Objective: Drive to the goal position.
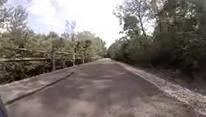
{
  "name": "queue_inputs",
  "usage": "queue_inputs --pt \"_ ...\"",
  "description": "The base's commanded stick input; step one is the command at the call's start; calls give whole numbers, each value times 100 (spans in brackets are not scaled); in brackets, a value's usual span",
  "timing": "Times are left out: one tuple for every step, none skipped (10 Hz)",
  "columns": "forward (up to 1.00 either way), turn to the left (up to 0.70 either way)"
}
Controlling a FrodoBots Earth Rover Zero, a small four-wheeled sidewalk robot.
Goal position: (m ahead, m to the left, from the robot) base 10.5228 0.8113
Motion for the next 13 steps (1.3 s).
queue_inputs --pt "70 0" --pt "70 0" --pt "70 0" --pt "70 0" --pt "70 0" --pt "70 0" --pt "70 0" --pt "70 0" --pt "70 0" --pt "70 0" --pt "70 0" --pt "70 0" --pt "70 0"
